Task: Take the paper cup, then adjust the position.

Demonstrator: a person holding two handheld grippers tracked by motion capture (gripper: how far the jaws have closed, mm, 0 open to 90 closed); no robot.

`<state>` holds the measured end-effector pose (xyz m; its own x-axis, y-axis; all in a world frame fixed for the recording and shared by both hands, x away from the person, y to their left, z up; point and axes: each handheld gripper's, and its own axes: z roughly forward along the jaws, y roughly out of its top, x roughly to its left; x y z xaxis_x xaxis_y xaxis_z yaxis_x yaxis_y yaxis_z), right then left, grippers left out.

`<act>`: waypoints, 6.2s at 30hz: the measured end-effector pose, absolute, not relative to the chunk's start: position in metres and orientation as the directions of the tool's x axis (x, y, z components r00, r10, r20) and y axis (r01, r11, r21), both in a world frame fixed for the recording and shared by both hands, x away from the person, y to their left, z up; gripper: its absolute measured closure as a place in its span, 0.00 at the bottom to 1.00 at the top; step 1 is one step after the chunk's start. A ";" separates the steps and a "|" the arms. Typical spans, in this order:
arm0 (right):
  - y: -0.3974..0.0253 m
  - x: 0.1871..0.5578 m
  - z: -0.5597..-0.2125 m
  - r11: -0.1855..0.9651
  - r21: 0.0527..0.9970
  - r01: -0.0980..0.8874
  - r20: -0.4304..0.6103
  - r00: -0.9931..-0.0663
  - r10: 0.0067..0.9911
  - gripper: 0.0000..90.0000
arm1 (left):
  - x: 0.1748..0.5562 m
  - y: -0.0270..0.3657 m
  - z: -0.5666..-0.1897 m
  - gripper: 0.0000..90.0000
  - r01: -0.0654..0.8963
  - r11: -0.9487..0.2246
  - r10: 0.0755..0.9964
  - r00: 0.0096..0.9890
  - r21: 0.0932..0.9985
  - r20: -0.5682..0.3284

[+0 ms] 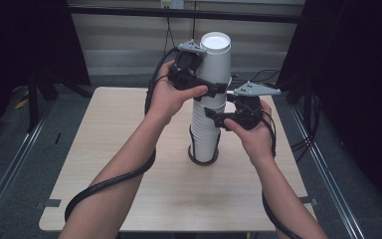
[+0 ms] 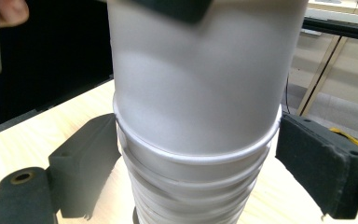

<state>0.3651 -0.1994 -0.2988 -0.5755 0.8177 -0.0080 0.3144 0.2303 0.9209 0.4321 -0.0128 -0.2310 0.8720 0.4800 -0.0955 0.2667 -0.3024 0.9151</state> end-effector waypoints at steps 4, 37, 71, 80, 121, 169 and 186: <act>-0.199 0.364 -0.299 0.229 0.920 0.318 -0.005 -0.575 0.818 0.15 | 0.432 -0.012 -0.224 0.07 0.258 -0.303 0.491 0.867 0.918 -0.082; -0.202 0.364 -0.305 0.252 0.914 0.318 -0.020 -0.585 0.811 0.16 | 0.427 0.002 -0.199 0.08 0.241 -0.218 0.491 0.865 0.946 -0.108; -0.217 0.352 -0.320 0.242 0.912 0.331 0.007 -0.602 0.799 0.16 | 0.409 0.057 -0.191 0.10 0.235 -0.233 0.473 0.875 0.944 -0.101; -0.222 0.345 -0.327 0.248 0.910 0.333 0.009 -0.612 0.791 0.16 | 0.403 0.078 -0.203 0.12 0.226 -0.284 0.469 0.880 0.932 -0.070; -0.214 0.313 -0.357 0.533 0.797 0.284 -0.051 -0.848 0.528 0.15 | 0.361 0.107 -0.328 0.13 0.219 -0.664 0.334 0.942 0.715 0.022; -0.170 0.308 -0.356 0.753 0.630 0.191 -0.042 -0.960 0.278 0.15 | 0.326 0.046 -0.391 0.13 0.111 -0.870 0.143 0.989 0.481 0.030; -0.149 0.306 -0.354 0.792 0.587 0.168 -0.014 -0.976 0.217 0.15 | 0.323 0.031 -0.396 0.13 0.085 -0.880 0.107 0.994 0.467 0.020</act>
